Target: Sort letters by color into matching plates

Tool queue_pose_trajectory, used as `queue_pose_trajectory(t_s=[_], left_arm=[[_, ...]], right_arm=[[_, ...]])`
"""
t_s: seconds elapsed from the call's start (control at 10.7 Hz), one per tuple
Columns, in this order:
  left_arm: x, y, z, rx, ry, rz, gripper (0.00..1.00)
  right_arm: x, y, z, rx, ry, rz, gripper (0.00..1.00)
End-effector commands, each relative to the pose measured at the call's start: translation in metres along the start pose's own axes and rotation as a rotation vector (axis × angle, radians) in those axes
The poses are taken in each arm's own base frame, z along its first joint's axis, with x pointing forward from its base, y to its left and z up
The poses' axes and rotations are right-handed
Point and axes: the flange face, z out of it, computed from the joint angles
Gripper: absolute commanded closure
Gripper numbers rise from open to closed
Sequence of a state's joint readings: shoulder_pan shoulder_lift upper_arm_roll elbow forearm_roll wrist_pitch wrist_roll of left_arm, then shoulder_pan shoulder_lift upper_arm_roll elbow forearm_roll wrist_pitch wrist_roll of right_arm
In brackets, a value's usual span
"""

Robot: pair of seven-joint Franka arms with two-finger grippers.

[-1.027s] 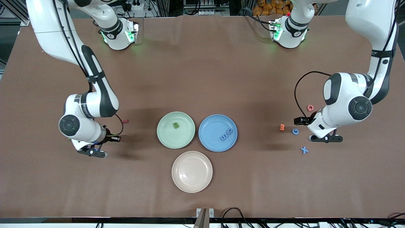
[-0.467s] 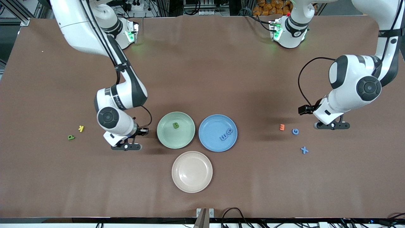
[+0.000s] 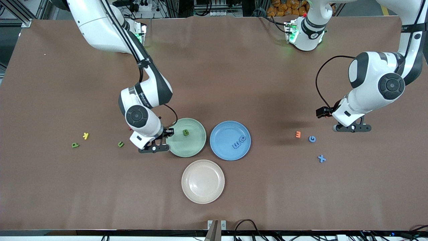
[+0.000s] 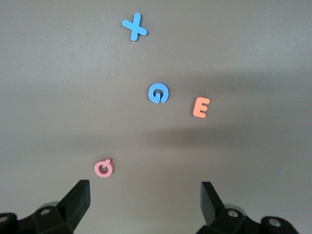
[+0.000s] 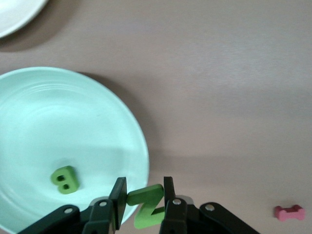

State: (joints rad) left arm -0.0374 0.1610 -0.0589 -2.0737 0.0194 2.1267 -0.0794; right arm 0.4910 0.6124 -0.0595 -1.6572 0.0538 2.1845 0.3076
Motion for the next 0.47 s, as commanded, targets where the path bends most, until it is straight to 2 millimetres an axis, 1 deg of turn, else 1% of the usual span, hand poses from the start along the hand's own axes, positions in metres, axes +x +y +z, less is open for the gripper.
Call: queue_pose_trajectory(t_s=[0.0,0.09,0.19,0.28,0.37], left_arm=[[0.008,-0.017,0.027,0.003,0.041,-0.076,0.0],[0.016,-0.019,0.046,-0.003,0.056,-0.104,0.0],[0.02,-0.024,0.06,-0.004,0.071,-0.115,0.0],[0.025,-0.033,0.068,-0.007,0.088,-0.118,0.0],[0.029,-0.029,0.077,-0.01,0.105,-0.109,0.0]], right_arm=[[0.005,-0.028,0.001,0.028,0.0,-0.02,0.72],[0.002,-0.038,0.002,0.032,-0.002,-0.03,0.71],[0.001,-0.041,0.003,0.039,-0.004,-0.028,0.69],[0.001,-0.043,0.002,0.044,-0.005,-0.026,0.66],[0.002,-0.044,0.0,0.052,-0.004,-0.022,0.61]])
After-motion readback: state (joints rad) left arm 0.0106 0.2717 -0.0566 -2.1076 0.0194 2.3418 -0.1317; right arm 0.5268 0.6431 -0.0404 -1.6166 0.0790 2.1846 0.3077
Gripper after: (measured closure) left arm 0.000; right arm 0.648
